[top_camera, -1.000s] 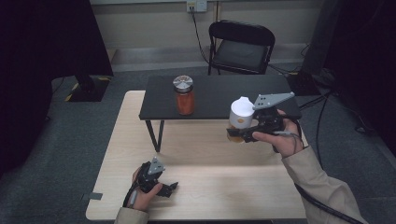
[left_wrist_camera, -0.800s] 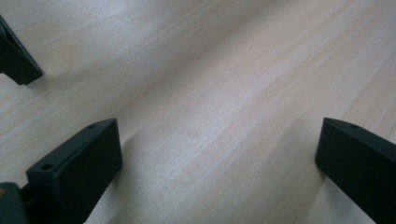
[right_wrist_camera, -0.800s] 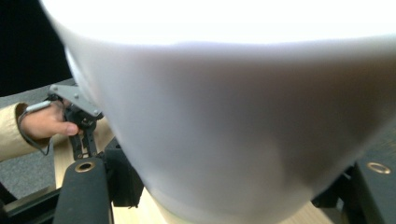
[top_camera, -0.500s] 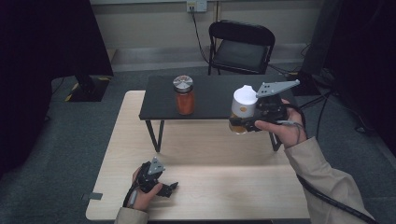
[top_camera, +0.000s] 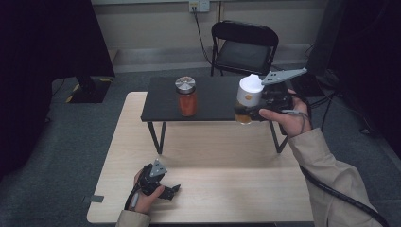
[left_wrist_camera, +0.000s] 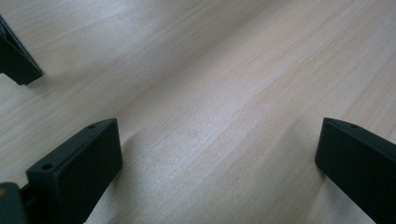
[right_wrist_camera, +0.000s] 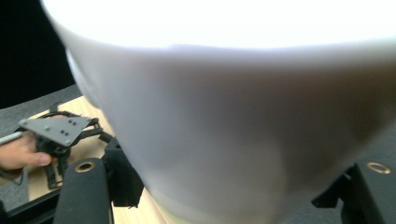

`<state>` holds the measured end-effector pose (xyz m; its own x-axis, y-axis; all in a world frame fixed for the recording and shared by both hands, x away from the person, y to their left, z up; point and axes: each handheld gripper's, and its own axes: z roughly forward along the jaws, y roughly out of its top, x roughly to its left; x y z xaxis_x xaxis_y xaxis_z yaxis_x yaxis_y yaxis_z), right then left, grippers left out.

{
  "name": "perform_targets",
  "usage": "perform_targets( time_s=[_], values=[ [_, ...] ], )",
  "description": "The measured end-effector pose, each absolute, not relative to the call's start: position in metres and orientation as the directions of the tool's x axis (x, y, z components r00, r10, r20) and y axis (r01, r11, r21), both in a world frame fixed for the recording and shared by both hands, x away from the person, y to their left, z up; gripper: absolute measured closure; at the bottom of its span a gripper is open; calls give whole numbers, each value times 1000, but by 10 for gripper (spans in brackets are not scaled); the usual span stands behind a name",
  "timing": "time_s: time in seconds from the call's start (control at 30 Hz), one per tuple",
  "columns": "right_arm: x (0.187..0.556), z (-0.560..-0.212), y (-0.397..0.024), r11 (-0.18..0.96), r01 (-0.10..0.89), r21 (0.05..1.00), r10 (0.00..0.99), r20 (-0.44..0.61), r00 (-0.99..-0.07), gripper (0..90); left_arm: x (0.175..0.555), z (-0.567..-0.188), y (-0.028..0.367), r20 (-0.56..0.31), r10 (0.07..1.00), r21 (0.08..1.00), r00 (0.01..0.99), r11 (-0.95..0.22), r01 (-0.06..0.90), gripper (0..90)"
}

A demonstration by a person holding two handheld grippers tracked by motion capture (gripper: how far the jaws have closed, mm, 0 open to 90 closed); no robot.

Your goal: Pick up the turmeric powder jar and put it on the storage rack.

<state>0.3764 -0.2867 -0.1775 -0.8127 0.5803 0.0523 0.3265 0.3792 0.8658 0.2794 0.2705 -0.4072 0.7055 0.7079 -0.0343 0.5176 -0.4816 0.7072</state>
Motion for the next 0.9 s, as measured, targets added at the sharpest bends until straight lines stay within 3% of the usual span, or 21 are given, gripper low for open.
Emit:
perform_targets(
  time_s=[0.9],
  values=[
    [412, -184, -286, 351, 389, 852, 663, 68, -746, 297, 279, -407, 271, -35, 708, 707, 705, -481, 518, 0]
  ],
)
